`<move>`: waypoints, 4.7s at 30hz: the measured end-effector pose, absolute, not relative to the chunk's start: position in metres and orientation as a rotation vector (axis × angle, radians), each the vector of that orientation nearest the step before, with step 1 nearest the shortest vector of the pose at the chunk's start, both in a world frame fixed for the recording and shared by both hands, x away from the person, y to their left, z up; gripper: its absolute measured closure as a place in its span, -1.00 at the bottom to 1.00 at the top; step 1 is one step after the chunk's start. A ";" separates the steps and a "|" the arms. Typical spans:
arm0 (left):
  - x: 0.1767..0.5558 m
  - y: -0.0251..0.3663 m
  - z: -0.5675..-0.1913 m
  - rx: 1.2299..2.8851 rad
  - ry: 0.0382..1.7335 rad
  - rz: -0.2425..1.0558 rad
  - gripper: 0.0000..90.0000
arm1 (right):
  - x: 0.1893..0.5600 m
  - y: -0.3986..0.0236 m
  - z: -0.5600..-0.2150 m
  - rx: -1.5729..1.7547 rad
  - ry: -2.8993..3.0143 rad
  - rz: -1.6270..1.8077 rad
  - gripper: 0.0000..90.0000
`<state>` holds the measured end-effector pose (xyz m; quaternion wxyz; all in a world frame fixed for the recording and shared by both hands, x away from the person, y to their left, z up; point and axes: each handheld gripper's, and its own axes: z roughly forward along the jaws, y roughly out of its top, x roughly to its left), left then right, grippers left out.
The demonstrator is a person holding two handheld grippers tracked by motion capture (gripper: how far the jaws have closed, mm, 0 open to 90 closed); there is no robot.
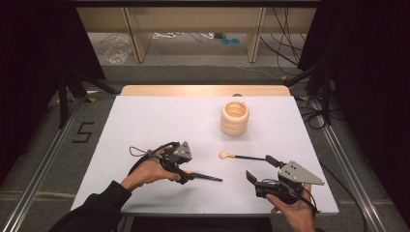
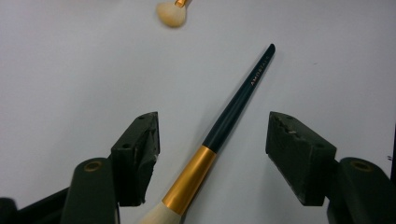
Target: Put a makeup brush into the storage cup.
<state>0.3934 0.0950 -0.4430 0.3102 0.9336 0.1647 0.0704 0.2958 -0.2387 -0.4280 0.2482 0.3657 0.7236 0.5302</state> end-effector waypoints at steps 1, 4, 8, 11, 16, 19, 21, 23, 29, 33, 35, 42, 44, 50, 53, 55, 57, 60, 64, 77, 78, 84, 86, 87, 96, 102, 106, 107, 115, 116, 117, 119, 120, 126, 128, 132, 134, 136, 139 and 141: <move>0.394 0.094 -0.444 2.470 0.437 0.183 -0.18 | 0.296 -0.239 -0.428 0.998 1.972 1.445 -0.63; 0.396 0.091 -0.448 2.499 0.432 0.169 -0.14 | 0.296 -0.239 -0.428 0.996 1.973 1.445 -0.63; 0.398 0.090 -0.452 2.519 0.442 0.177 -0.08 | 0.296 -0.239 -0.428 0.994 1.973 1.445 -0.63; 0.398 0.088 -0.454 2.511 0.462 0.159 -0.02 | 0.296 -0.238 -0.428 0.996 1.972 1.451 -0.63; 0.400 0.087 -0.454 2.570 0.423 0.167 0.06 | 0.296 -0.238 -0.428 0.995 1.973 1.453 -0.63; 0.400 0.084 -0.455 2.583 0.408 0.171 0.10 | 0.296 -0.238 -0.428 0.996 1.974 1.453 -0.63; 0.402 0.082 -0.455 2.605 0.386 0.172 0.11 | 0.296 -0.238 -0.428 0.996 1.975 1.453 -0.63; 0.403 0.081 -0.455 2.624 0.370 0.165 0.14 | 0.296 -0.238 -0.428 0.997 1.975 1.453 -0.63; 0.406 0.078 -0.456 2.656 0.338 0.146 0.21 | 0.296 -0.239 -0.428 1.000 1.977 1.444 -0.63; 0.409 0.077 -0.458 2.686 0.319 0.123 0.26 | 0.296 -0.239 -0.428 0.998 1.970 1.450 -0.63; 0.408 0.076 -0.461 2.673 0.352 0.112 0.29 | 0.296 -0.239 -0.428 1.000 1.971 1.445 -0.63; 0.411 0.077 -0.461 2.719 0.315 0.091 0.41 | 0.296 -0.238 -0.428 1.009 1.967 1.449 -0.62; 0.410 0.077 -0.462 2.726 0.322 0.081 0.43 | 0.296 -0.238 -0.428 1.010 1.968 1.449 -0.62; 0.411 0.078 -0.463 2.743 0.319 0.058 0.49 | 0.296 -0.238 -0.428 1.010 1.969 1.448 -0.62; 0.410 0.078 -0.462 2.759 0.311 0.050 0.54 | 0.296 -0.238 -0.428 1.002 1.967 1.446 -0.62; 0.410 0.077 -0.461 2.779 0.296 0.051 0.55 | 0.296 -0.238 -0.428 1.001 1.966 1.446 -0.62; 0.410 0.077 -0.461 2.799 0.283 0.049 0.56 | 0.296 -0.238 -0.428 1.010 1.970 1.449 -0.62; 0.411 0.077 -0.461 2.808 0.274 0.040 0.58 | 0.296 -0.238 -0.428 1.009 1.969 1.448 -0.62; 0.411 0.077 -0.460 2.823 0.257 0.033 0.60 | 0.296 -0.238 -0.428 1.003 1.967 1.447 -0.62; 0.413 0.071 -0.459 2.868 0.243 0.011 0.72 | 0.296 -0.238 -0.428 1.006 1.966 1.446 -0.61; 0.413 0.071 -0.459 2.871 0.240 0.013 0.73 | 0.296 -0.238 -0.428 1.005 1.966 1.448 -0.61; 0.411 0.069 -0.458 2.890 0.216 0.016 0.74 | 0.296 -0.238 -0.428 1.008 1.972 1.450 -0.61; 0.411 0.069 -0.458 2.894 0.204 0.021 0.74 | 0.296 -0.238 -0.428 1.007 1.974 1.450 -0.61; 0.411 0.069 -0.458 2.896 0.197 0.026 0.74 | 0.296 -0.238 -0.428 1.006 1.975 1.448 -0.61; 0.406 0.069 -0.452 2.891 0.155 0.023 0.74 | 0.297 -0.237 -0.429 0.977 2.014 1.440 -0.61; 0.400 0.069 -0.441 2.868 0.119 0.057 0.74 | 0.299 -0.234 -0.431 0.921 2.034 1.443 -0.62; 0.393 0.067 -0.432 2.864 0.084 0.077 0.74 | 0.299 -0.232 -0.429 0.907 2.129 1.396 -0.61; 0.392 0.066 -0.430 2.861 0.081 0.082 0.74 | 0.300 -0.230 -0.429 0.876 2.148 1.374 -0.61; 0.379 0.064 -0.423 2.836 0.031 0.107 0.74 | 0.301 -0.219 -0.418 0.708 2.317 1.232 -0.62; 0.378 0.063 -0.422 2.831 0.029 0.110 0.74 | 0.302 -0.217 -0.417 0.677 2.351 1.207 -0.62; 0.377 0.063 -0.420 2.832 0.022 0.106 0.74 | 0.302 -0.215 -0.417 0.657 2.379 1.189 -0.62; 0.375 0.062 -0.419 2.827 0.019 0.118 0.74 | 0.302 -0.208 -0.416 0.596 2.438 1.129 -0.59; 0.374 0.062 -0.418 2.827 0.017 0.108 0.74 | 0.302 -0.204 -0.415 0.563 2.466 1.097 -0.55; 0.371 0.061 -0.417 2.804 0.018 0.105 0.74 | 0.306 -0.184 -0.413 0.397 2.559 0.943 -0.29; 0.371 0.060 -0.416 2.812 0.006 0.102 0.74 | 0.307 -0.181 -0.412 0.372 2.566 0.923 -0.24; 0.369 0.059 -0.416 2.800 0.018 0.090 0.74 | 0.310 -0.169 -0.414 0.281 2.607 0.846 -0.07; 0.369 0.059 -0.415 2.798 0.021 0.089 0.74 | 0.311 -0.163 -0.416 0.243 2.617 0.813 -0.05; 0.369 0.059 -0.414 2.803 0.005 0.082 0.74 | 0.313 -0.157 -0.418 0.183 2.625 0.772 0.01; 0.367 0.058 -0.412 2.789 0.009 0.081 0.74 | 0.314 -0.149 -0.421 0.142 2.638 0.750 0.05; 0.367 0.058 -0.410 2.799 0.005 0.088 0.74 | 0.315 -0.145 -0.422 0.146 2.651 0.747 0.07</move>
